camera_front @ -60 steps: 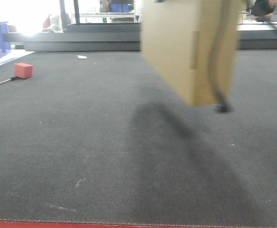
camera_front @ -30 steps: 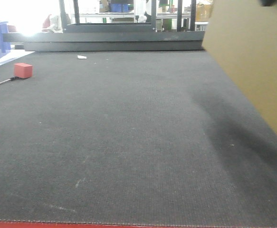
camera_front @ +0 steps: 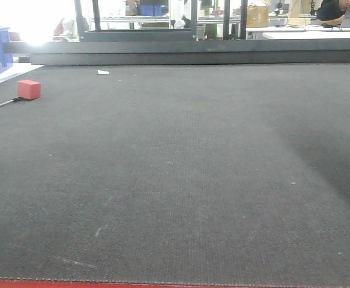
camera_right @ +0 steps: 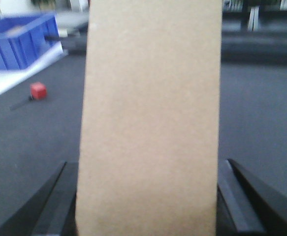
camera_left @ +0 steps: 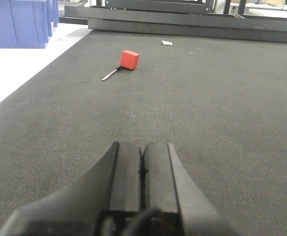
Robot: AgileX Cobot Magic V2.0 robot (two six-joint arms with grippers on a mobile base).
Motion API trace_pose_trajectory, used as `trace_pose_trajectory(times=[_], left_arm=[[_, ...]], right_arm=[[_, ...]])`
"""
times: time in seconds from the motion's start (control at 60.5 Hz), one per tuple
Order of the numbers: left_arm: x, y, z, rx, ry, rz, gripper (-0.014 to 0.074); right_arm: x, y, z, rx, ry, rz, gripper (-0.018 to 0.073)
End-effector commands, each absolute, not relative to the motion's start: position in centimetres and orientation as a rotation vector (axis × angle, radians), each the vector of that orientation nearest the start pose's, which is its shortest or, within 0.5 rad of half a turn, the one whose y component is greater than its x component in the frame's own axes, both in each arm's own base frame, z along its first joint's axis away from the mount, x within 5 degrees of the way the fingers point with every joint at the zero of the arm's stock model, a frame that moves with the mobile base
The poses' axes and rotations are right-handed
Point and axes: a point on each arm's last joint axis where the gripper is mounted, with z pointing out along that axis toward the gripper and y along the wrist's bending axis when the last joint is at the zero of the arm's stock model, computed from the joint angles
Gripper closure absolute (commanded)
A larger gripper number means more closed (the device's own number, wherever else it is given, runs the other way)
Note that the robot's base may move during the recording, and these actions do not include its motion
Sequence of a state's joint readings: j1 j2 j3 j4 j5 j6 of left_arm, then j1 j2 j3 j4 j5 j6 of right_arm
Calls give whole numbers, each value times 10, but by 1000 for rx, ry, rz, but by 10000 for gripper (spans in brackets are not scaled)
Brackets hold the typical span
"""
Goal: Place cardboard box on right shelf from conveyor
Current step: 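Lift the tan box off the conveyor with the right gripper, then drive the base away from the conveyor toward the steel shelf rack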
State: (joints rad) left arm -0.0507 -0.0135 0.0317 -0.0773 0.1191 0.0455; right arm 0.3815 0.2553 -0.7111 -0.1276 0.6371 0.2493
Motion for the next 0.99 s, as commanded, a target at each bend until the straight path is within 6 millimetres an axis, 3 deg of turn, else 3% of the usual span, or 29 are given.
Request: trace_pose_trajectory(times=[0.0, 0.215, 0.975], left_arm=[[56, -3, 198, 12, 1530, -72, 713], [56, -3, 198, 12, 1530, -72, 713], [56, -3, 198, 12, 1530, -72, 712]], right_arm=[[13, -2, 388, -132, 1493, 345, 450], [-8, -10, 388, -120, 1409, 359, 450], [-8, -10, 388, -120, 1417, 358, 450]])
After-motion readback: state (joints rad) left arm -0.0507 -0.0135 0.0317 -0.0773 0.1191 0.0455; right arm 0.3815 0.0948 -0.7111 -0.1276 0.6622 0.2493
